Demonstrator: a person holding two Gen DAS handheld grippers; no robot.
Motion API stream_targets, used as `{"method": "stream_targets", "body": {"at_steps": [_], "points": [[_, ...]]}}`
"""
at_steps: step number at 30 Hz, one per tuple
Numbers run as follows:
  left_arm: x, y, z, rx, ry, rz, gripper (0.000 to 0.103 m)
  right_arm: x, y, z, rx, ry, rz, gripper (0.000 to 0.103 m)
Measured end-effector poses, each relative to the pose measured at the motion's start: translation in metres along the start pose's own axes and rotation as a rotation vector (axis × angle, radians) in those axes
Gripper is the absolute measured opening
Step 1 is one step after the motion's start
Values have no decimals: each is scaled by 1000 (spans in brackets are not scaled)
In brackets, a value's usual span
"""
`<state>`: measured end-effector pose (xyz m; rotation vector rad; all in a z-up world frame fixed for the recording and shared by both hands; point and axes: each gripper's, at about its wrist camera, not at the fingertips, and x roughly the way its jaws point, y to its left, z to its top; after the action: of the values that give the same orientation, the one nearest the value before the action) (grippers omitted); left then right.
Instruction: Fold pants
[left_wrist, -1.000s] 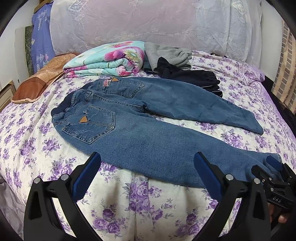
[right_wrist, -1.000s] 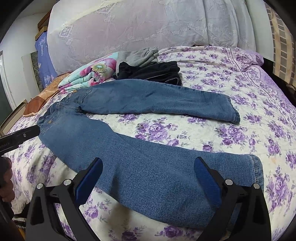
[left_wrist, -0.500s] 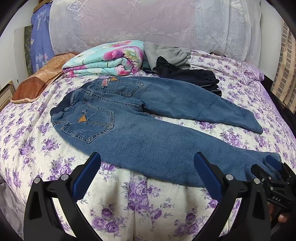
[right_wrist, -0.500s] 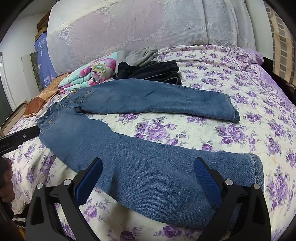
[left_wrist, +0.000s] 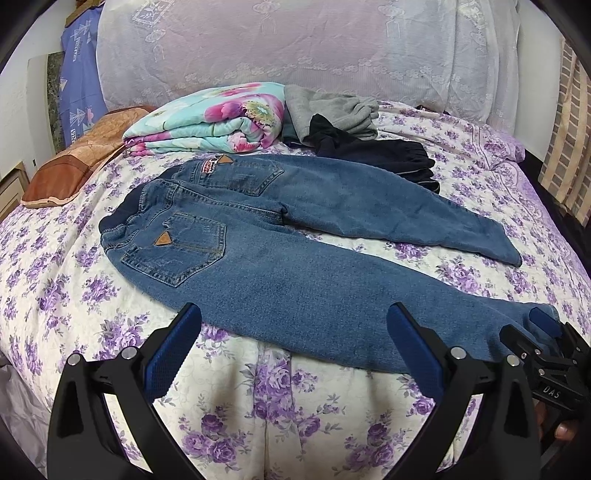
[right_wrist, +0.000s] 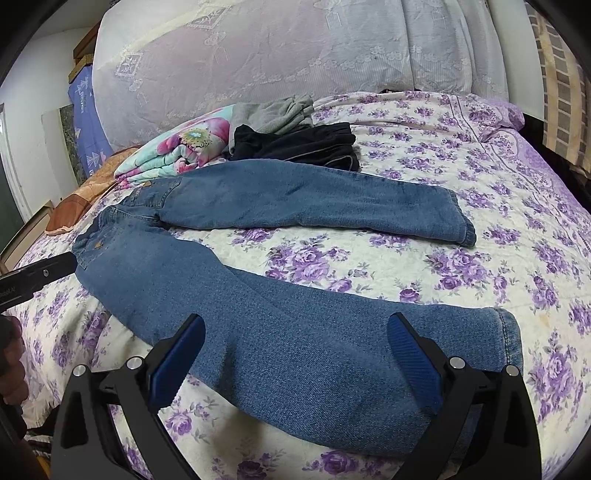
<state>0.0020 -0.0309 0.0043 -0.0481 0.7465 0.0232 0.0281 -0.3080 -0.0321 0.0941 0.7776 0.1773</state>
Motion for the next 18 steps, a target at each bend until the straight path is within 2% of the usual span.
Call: {"method": "stream_targets", "body": {"at_steps": [18], "points": [[-3,0,0,3,6,-1,98,1,5,0,-7,16,6,99]]}}
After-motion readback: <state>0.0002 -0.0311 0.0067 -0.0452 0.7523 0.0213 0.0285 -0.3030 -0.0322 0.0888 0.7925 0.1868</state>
